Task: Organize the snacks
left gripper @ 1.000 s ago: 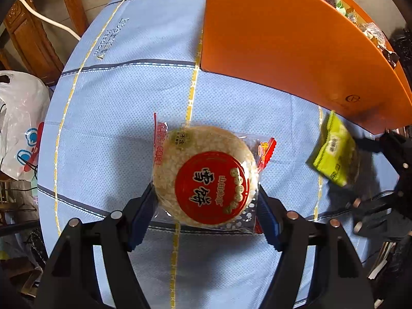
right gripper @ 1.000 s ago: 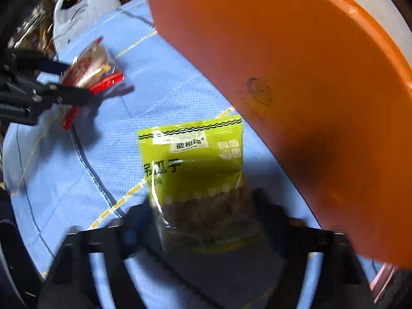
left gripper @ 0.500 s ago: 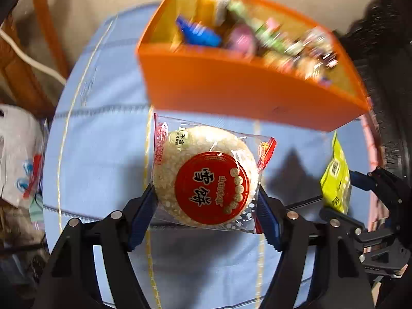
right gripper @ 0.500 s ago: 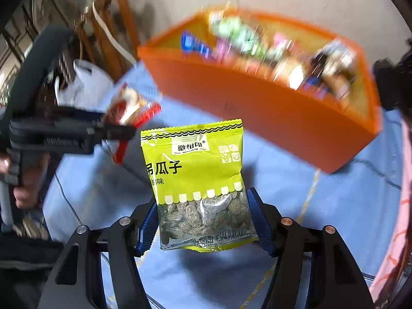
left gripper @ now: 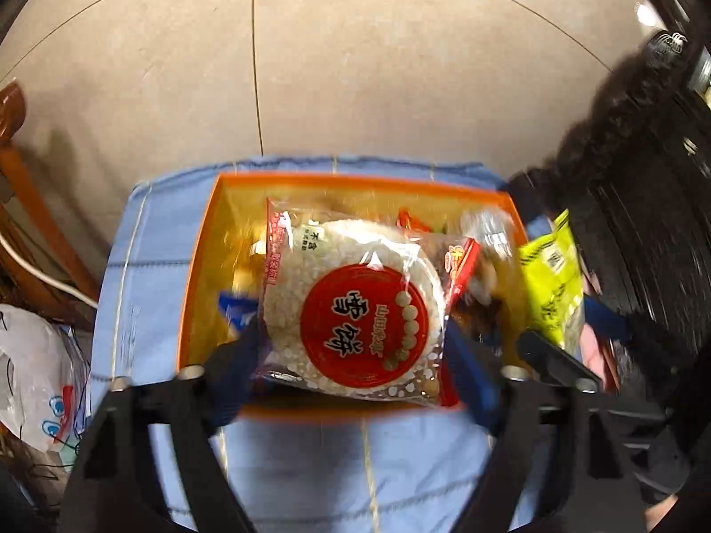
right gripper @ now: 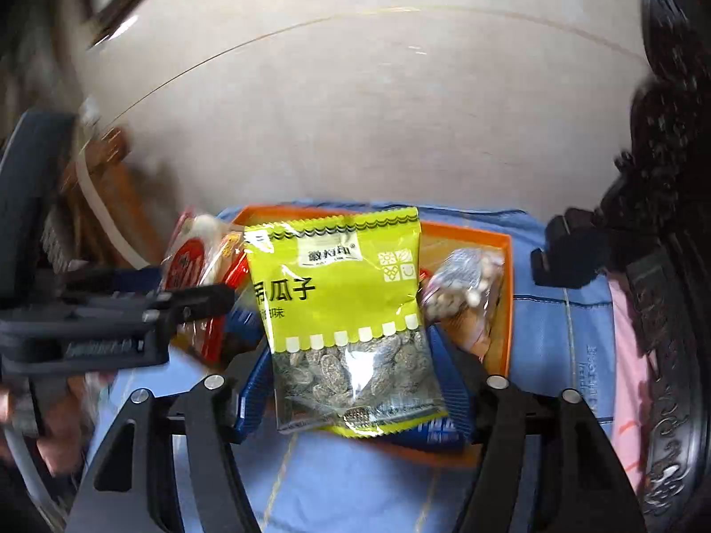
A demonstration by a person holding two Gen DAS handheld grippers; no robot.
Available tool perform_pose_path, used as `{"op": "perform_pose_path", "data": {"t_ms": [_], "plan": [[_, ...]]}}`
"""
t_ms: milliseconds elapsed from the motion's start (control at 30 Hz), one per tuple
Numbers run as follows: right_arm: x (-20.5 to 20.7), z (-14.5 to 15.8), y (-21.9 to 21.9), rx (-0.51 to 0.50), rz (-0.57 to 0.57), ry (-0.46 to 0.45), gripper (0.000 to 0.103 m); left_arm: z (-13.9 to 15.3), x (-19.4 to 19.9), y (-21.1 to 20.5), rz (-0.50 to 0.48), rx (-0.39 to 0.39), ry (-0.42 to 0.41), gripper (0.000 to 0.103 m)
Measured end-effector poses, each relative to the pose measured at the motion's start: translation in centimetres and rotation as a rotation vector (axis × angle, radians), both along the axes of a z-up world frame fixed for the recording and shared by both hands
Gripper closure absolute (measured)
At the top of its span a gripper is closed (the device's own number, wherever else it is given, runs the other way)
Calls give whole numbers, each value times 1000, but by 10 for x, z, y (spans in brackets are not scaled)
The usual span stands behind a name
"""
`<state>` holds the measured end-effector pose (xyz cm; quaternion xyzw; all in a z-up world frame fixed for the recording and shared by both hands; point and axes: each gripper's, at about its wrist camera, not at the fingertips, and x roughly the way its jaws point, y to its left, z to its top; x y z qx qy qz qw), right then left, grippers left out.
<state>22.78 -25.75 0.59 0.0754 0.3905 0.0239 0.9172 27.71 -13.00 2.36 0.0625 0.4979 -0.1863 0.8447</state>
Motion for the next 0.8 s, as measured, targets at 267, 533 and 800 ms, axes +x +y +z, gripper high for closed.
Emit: {"op": "perform_pose_path", "data": {"t_ms": [267,533,800], "plan": [[-34,-11,-10,-17,-104,-52,9,-21,-9,14,68,88,-10,5],[-78,-35,-3,16,-123,6,6,-44,-66,37,57,165,9,5],[-107,-21,18,-34,-74,-7,6,-26,-110,53,44,111,12,4]]}}
